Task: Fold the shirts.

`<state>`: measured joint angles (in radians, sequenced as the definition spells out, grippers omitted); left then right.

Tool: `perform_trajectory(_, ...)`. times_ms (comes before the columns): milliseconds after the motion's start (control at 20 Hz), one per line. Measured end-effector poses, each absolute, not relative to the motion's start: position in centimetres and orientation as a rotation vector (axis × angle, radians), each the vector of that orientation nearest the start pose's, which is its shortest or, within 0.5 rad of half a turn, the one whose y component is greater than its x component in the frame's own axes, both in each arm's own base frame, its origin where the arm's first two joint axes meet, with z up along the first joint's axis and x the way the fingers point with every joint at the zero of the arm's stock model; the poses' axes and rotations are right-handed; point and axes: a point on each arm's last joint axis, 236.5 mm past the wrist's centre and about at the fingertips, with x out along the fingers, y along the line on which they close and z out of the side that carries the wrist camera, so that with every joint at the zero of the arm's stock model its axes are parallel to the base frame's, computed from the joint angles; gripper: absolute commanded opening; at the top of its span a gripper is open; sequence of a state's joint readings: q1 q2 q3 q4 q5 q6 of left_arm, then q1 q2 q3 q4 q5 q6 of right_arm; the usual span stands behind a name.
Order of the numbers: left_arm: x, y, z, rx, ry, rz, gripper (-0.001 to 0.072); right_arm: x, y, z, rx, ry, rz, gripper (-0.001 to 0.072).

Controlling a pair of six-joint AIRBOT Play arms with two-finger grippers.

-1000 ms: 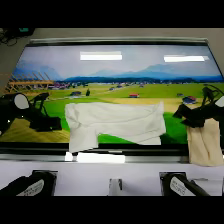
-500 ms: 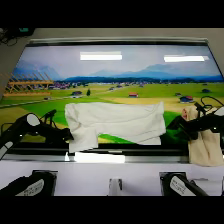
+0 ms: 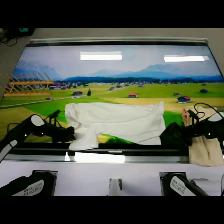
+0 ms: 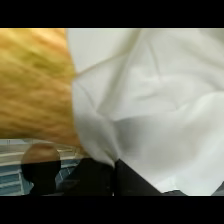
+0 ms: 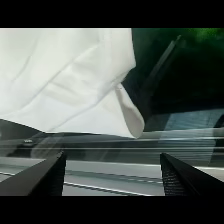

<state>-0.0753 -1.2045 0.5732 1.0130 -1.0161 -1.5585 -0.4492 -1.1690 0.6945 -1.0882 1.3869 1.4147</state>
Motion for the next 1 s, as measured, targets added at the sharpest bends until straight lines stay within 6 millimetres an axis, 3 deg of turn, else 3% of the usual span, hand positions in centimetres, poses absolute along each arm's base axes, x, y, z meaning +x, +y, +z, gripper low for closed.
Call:
perform_trajectory(500,22.9,-12.9,-10.5,-0.54,1.613,-0.209,0.0032,22.2,1.6,-9.9,0.796,1.608,0.048,0.0542)
perform_trajectory(700,23.2,-13.4,-9.6,-0.56,1.589,-0.228,0.0032,22.6,3.0,-10.5,0.851,1.62,0.091,0.0528)
perform_trajectory(750,23.2,-13.6,-9.3,-0.567,1.582,-0.233,0.0032,22.5,3.5,-10.7,0.839,1.632,0.11,0.0472)
perform_trajectory(850,23.4,-13.9,-8.8,-0.573,1.566,-0.244,0.0032,22.8,4.7,-11.4,0.801,1.641,0.139,0.0114)
perform_trajectory(900,23.4,-14.1,-8.5,-0.574,1.557,-0.252,0.0031,23.0,5.0,-11.8,0.763,1.64,0.144,0.0022)
perform_trajectory(1000,23.7,-14.3,-7.6,-0.571,1.528,-0.269,0.0031,23.6,5.7,-11.9,0.721,1.635,0.161,0.0022)
